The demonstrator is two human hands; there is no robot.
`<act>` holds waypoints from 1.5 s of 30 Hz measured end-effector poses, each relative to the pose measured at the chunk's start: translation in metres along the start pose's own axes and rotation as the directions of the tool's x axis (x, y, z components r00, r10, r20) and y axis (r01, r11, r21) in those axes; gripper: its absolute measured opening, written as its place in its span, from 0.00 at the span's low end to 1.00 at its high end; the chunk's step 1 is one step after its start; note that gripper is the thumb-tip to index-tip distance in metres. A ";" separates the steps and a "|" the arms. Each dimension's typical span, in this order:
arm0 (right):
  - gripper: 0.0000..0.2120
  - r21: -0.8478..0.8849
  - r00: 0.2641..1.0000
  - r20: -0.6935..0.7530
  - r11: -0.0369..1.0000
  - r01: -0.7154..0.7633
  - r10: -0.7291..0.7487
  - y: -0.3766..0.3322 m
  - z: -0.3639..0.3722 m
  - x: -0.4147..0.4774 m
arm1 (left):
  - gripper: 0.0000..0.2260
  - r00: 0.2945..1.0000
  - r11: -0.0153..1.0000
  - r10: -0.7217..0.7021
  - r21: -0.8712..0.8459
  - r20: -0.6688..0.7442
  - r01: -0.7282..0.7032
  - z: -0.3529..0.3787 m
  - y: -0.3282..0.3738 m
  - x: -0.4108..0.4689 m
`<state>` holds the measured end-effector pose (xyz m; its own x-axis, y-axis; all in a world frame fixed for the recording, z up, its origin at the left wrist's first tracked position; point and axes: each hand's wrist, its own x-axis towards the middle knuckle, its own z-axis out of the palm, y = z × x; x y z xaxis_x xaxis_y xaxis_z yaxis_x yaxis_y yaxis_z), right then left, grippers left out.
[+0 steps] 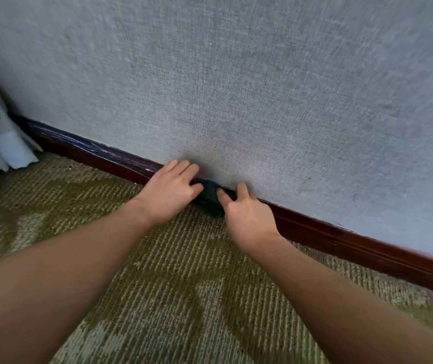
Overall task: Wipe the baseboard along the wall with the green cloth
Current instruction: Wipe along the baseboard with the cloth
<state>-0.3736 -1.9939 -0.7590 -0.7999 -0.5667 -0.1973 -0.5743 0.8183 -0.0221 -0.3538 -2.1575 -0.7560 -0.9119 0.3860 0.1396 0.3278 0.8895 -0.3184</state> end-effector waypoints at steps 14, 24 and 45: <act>0.28 0.016 1.000 -0.003 1.000 0.014 -0.014 -0.011 0.015 0.011 | 0.12 0.999 0.999 0.035 -0.026 -0.007 -0.035 0.006 -0.012 -0.009; 0.28 0.108 1.000 0.014 0.994 0.010 -0.012 -0.034 0.017 0.031 | 0.14 0.997 0.992 -0.072 -0.100 0.013 0.073 0.019 -0.028 -0.021; 0.26 -0.007 0.997 -0.043 0.998 0.061 -0.061 -0.021 0.000 0.019 | 0.11 0.995 0.996 -0.094 0.008 0.031 0.094 0.008 -0.019 -0.019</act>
<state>-0.3762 -2.0220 -0.7623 -0.7702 -0.6192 -0.1528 -0.6231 0.7817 -0.0269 -0.3450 -2.1837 -0.7602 -0.9459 0.2929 0.1395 0.2390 0.9199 -0.3110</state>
